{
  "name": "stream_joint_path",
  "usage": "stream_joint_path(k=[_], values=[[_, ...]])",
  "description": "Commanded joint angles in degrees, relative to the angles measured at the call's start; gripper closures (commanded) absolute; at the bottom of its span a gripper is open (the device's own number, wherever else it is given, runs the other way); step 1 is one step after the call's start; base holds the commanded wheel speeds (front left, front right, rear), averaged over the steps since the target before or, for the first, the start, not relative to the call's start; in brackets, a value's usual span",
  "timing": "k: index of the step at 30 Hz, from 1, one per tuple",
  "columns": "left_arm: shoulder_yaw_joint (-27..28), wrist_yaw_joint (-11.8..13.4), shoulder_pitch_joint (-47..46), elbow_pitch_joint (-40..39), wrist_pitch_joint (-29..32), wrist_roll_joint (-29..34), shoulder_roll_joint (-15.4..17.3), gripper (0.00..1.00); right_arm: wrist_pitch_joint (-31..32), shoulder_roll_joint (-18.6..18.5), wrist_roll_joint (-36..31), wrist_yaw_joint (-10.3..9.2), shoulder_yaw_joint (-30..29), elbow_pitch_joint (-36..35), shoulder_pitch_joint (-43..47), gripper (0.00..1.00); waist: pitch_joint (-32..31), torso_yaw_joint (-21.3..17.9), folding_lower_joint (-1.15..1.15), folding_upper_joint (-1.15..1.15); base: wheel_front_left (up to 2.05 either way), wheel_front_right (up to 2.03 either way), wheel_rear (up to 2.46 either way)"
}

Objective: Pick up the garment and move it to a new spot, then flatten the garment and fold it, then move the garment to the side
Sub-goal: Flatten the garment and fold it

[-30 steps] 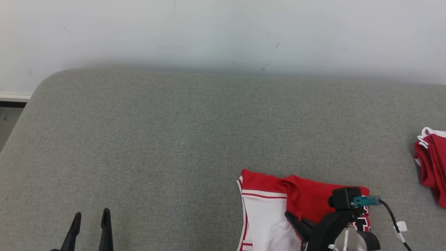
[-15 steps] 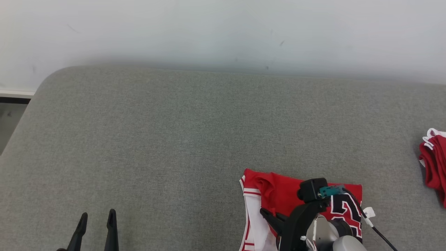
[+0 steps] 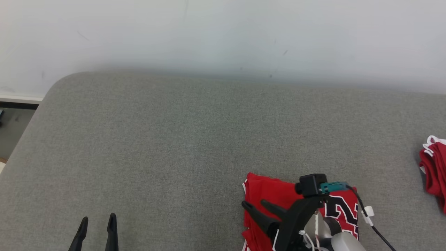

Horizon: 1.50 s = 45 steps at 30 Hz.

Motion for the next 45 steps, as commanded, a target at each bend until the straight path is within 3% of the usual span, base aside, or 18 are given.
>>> stream_joint_path(k=[1,9,16,20,28,37,38,39,45], values=[[0.1,0.0,0.8,-0.1,-0.2,-0.5,0.4,0.0,-0.3,-0.1,0.4,0.05,-1.2,-2.0,1.4,0.0,-0.7,-0.2,0.0,0.0,0.0,0.0,0.0],[-0.1,0.4,1.7,-0.8,0.0,-1.1,0.4,0.0,4.8,0.0,-12.6,0.05,-9.4,-13.9,7.8,0.0,-1.4,-0.8,0.0,0.0,0.0,0.0,0.0],[-0.5,0.6,0.7,-0.4,-0.5,-1.3,0.0,0.0,12.6,-2.7,-19.3,0.05,-4.5,-25.5,15.8,0.0,-0.5,-0.8,0.0,0.0,0.0,0.0,0.0],[-0.6,0.4,0.3,0.0,-1.0,-1.4,-0.3,0.0,13.4,-4.3,-22.5,0.05,-0.3,-28.7,19.3,0.0,0.0,-0.8,0.0,0.0,0.0,0.0,0.0],[-0.9,0.2,-0.7,0.9,-1.6,-1.4,-0.4,0.0,6.7,-4.2,-29.2,0.05,2.9,-25.4,19.5,0.0,1.4,-0.3,0.0,0.0,0.0,0.0,0.0],[-1.4,-0.4,-2.6,2.2,-1.8,-1.9,0.0,0.0,1.2,-2.6,-34.4,0.05,5.9,-13.8,14.4,0.01,2.9,1.0,0.0,0.0,0.0,0.0,0.0],[-1.5,-0.4,-2.6,2.4,-1.8,-2.0,0.0,0.0,1.1,-2.6,-34.3,0.05,6.4,-13.0,13.9,0.7,2.9,1.2,0.0,0.0,0.0,0.0,0.0],[-1.4,-0.4,-2.4,2.4,-1.8,-2.0,0.1,0.0,0.8,-2.6,-34.0,0.05,7.0,-12.4,13.5,0.99,2.9,1.3,0.0,0.0,0.0,0.0,0.0],[-1.5,-0.3,-2.3,2.7,-1.9,-2.3,0.4,0.0,-1.9,-2.3,-30.9,0.05,8.9,-9.9,12.0,1.0,2.8,1.6,0.0,0.0,0.0,0.0,0.0]])
